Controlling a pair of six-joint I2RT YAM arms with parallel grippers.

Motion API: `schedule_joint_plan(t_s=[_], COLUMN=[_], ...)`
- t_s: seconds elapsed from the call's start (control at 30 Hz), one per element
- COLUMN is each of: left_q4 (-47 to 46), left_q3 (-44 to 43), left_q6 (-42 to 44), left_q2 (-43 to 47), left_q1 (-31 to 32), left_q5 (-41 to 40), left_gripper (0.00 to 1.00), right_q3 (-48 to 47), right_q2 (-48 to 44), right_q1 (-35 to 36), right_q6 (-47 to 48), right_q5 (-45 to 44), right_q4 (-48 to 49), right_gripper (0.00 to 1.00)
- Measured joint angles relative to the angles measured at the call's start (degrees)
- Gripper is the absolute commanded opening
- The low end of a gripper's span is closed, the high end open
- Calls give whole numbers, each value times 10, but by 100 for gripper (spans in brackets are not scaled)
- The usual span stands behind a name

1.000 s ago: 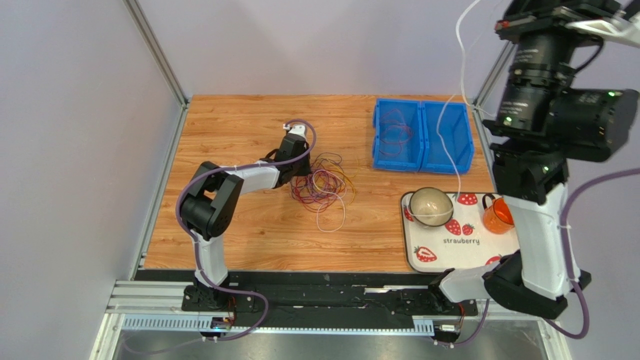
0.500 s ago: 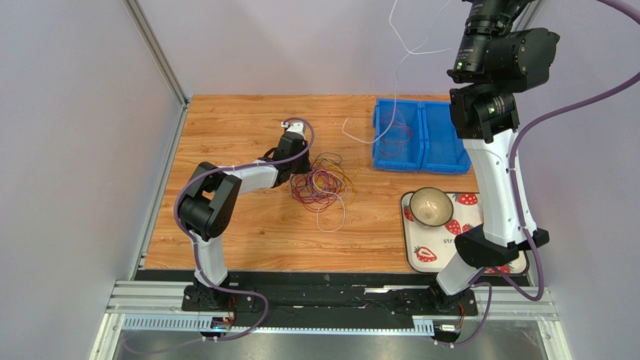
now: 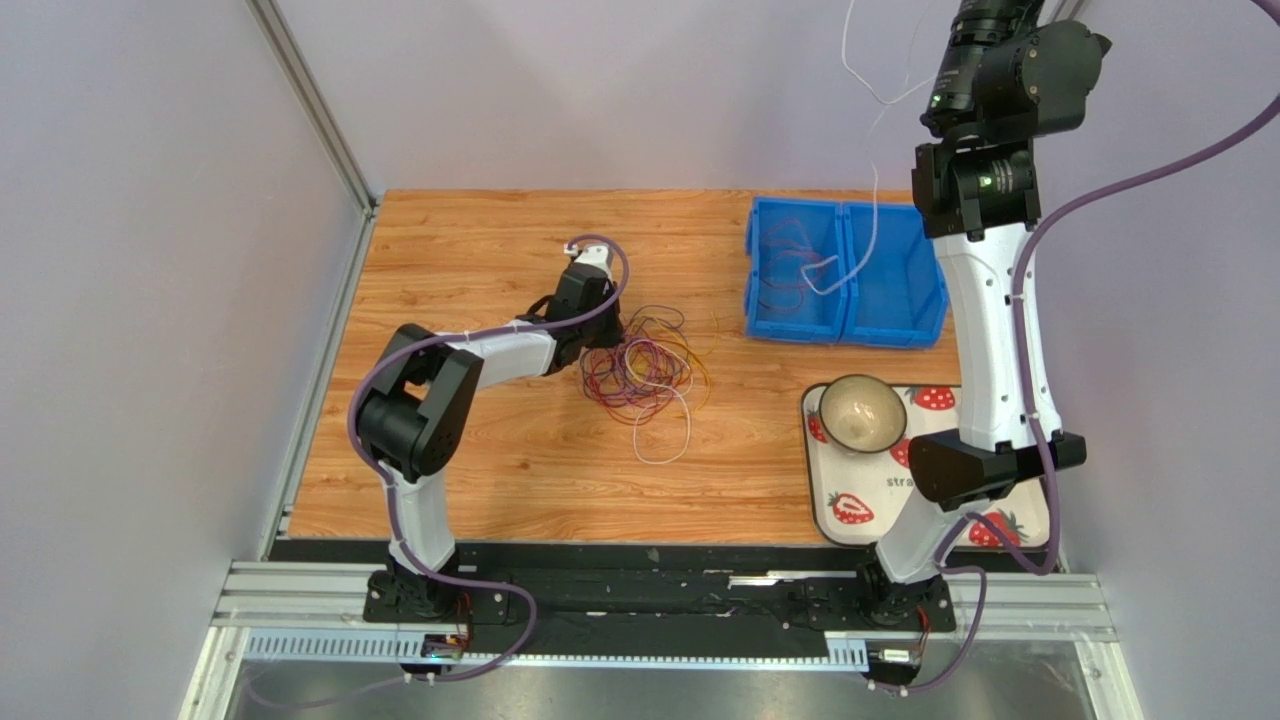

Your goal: Untangle the cables

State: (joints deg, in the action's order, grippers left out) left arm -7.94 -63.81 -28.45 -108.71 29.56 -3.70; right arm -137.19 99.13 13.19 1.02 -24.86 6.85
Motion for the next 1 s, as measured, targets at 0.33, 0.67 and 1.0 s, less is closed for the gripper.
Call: schedule_joint_plan(t_s=[0.33,0.67,1.0], left_q4=[0,-1,-2], left_q3=[0,0,0], left_q6=[0,0,0], left_q2=[0,0,0], left_q1=[0,0,0], left_q5=[4,7,7], left_gripper=[0,0,0], right_q3=[72,61,189], right_q2=[31,72,59], right_q1=[-29,-38,-40], right_q6=[-38,-66,-120], right_q5=[20,51,54], right_q4=[0,-1,17], right_gripper=[0,0,0])
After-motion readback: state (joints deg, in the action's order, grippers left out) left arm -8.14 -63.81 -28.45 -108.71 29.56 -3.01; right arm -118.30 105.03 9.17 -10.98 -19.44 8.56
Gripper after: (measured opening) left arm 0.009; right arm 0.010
